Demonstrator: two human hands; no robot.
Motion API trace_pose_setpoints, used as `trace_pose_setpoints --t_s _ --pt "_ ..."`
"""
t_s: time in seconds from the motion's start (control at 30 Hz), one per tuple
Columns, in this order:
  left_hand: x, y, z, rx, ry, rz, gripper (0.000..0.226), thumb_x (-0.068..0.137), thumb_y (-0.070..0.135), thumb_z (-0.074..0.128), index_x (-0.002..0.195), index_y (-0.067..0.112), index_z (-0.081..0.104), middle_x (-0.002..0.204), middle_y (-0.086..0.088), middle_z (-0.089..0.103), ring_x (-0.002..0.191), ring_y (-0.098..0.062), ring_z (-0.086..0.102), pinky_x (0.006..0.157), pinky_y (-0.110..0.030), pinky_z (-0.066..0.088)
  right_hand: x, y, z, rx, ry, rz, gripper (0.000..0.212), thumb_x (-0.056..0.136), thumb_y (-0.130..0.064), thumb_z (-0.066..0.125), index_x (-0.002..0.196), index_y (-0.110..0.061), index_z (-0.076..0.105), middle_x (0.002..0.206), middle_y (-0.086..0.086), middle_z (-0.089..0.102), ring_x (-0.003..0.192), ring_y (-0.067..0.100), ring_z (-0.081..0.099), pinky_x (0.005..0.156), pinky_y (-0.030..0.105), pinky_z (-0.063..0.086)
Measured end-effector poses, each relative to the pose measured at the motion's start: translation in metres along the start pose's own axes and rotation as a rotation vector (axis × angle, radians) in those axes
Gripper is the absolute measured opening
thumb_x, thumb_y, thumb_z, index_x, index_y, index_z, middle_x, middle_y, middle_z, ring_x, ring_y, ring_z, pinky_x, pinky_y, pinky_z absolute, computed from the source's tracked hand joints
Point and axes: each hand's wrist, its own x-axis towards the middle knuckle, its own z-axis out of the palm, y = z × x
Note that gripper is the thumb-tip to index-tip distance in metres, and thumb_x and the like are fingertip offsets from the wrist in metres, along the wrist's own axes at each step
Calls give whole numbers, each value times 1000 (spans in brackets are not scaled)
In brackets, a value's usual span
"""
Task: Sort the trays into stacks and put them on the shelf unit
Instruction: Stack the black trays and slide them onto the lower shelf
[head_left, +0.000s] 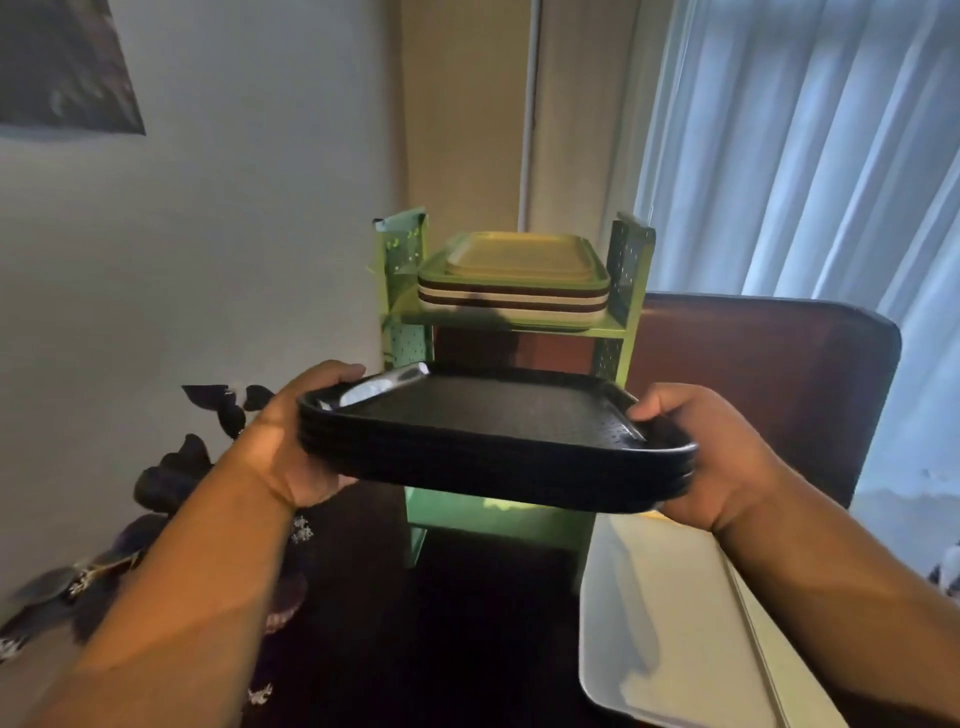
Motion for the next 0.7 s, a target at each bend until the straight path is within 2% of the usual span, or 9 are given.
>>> trace_pose_setpoints --t_s 0.1,0.17,0.3,0.37,0.43,0.5,0.53,0.6,0.7 --pt "16 -6 -2 -84 -2 -58 20 82 26 61 89 8 66 66 -10 65 54 -23 67 52 -30 59 29 14 -4 88 77 10 52 90 -8 32 53 -3 68 57 10 61 49 22 66 44 24 54" --pt "28 -16 2 -82 49 -98 17 85 19 56 81 5 65 59 -11 61 44 -20 64 47 -24 55 46 23 -13 156 124 3 57 92 -9 32 48 -4 68 55 10 62 48 22 66 44 25 55" --pt "54 -42 5 -155 63 -100 38 95 5 34 66 -2 58 41 -10 56 32 -17 59 33 -17 47 77 41 -32 239 229 28 37 90 -10 36 77 1 70 76 15 67 64 29 69 55 34 59" --pt "76 -56 2 -240 106 -79 30 88 2 34 85 -6 62 62 -15 66 50 -22 67 44 -22 54 89 50 -39 208 276 54 37 93 -10 35 96 2 69 87 18 72 75 32 72 60 38 61" --pt "95 -67 -4 -321 163 -53 41 74 5 42 106 0 66 93 -18 67 75 -31 68 64 -35 60 96 60 -42 198 339 86 37 95 -11 38 113 5 66 101 19 75 86 35 74 64 40 61" --pt "110 -83 -10 -365 209 -63 39 74 9 44 104 4 69 101 -18 69 86 -35 68 80 -45 59 94 71 -45 172 378 86 38 94 -12 45 125 2 63 114 18 74 99 36 73 70 41 61" --pt "114 -91 -10 -376 215 -81 33 79 11 43 96 3 71 97 -17 72 85 -36 69 83 -46 58 88 76 -44 163 360 113 37 95 -15 47 125 -1 63 114 16 74 97 35 74 72 41 60" --pt "122 -105 -9 -408 259 -85 25 84 12 44 79 4 68 82 -14 71 74 -34 70 77 -44 60 78 86 -46 75 339 244 35 94 -28 51 118 -6 65 100 12 77 84 32 76 72 42 57" --pt "136 -114 -6 -436 340 -56 18 72 13 59 86 6 67 86 -13 68 85 -36 70 82 -50 58 66 92 -47 -178 264 524 42 92 -46 54 104 -7 65 81 13 69 64 27 66 60 30 50"
